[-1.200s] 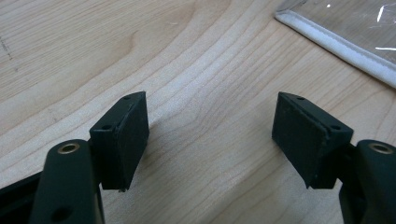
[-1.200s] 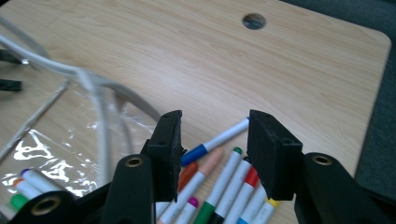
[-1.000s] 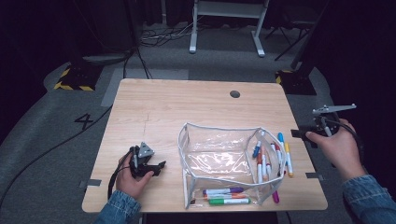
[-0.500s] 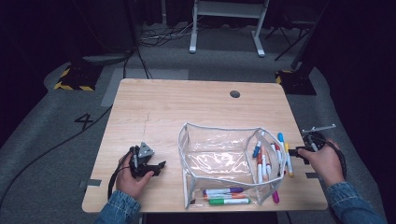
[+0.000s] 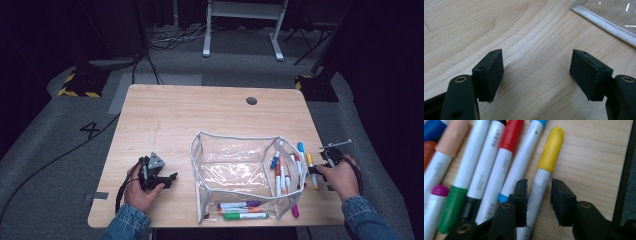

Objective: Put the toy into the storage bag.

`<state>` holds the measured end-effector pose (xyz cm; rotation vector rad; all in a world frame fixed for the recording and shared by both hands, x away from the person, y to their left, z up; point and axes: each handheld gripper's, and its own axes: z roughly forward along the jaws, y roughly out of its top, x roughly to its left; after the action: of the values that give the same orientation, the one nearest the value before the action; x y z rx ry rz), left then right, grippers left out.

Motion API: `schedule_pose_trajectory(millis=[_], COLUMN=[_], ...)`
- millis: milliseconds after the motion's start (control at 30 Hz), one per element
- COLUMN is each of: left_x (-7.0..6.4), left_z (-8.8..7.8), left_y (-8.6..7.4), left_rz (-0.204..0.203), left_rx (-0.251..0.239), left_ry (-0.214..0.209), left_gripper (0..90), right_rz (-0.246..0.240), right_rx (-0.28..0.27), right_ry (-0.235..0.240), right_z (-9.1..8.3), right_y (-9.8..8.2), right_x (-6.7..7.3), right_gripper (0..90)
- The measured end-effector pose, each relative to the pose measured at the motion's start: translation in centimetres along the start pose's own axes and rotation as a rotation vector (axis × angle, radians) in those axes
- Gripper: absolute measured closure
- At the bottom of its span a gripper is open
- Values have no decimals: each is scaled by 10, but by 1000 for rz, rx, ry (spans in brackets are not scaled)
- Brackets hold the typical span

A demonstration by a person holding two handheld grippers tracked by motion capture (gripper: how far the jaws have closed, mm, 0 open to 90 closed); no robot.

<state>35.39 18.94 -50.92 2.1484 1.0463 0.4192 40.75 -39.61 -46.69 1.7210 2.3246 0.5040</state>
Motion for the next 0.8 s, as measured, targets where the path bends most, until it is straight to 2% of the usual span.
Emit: schedule_pose_trajectory(millis=[67, 133, 233, 367, 433, 467, 500, 567, 600, 633, 667, 700, 733, 800], left_x=[0, 0, 0, 0, 0, 0, 0, 0, 0, 0, 0, 0, 0, 0], left_z=[0, 0, 0, 0, 0, 0, 0, 0, 0, 0, 0, 0, 0, 0], left_y=[0, 0, 0, 0, 0, 0, 0, 0, 0, 0, 0, 0, 0, 0], left_rz=[0, 0, 0, -1, -3, -3, 0, -2, 0, 0, 0, 0, 0, 0], left_rx=[1, 0, 0, 0, 0, 0, 0, -1, 0, 0, 1, 0, 0, 1], left_ry=[1, 0, 1, -1, -3, -3, 0, -2, 0, 0, 0, 0, 0, 1], left_gripper=[278, 277, 277, 277, 277, 277, 277, 277, 277, 277, 277, 277, 277, 277], right_rz=[7, 46, 75, 85, 85, 85, 81, 79, 70, 70, 66, 66, 49, 45], right_rx=[3, 15, 14, -5, -24, -24, -37, -45, -69, -69, -89, -89, -109, -113], right_ry=[-4, -27, -24, -17, -6, -6, -2, 0, 8, 8, 16, 16, 20, 23], right_z=[1, 1, 0, -6, -17, -17, -27, -30, -41, -41, -52, -52, -62, -66], right_y=[-1, -1, -1, 0, 3, 3, 6, 7, 9, 9, 12, 12, 15, 16], right_x=[-1, -3, -5, -7, -7, -7, -7, -7, -6, -6, -5, -5, -4, -3], right_gripper=[736, 765, 768, 768, 768, 768, 768, 768, 768, 768, 768, 768, 768, 768])
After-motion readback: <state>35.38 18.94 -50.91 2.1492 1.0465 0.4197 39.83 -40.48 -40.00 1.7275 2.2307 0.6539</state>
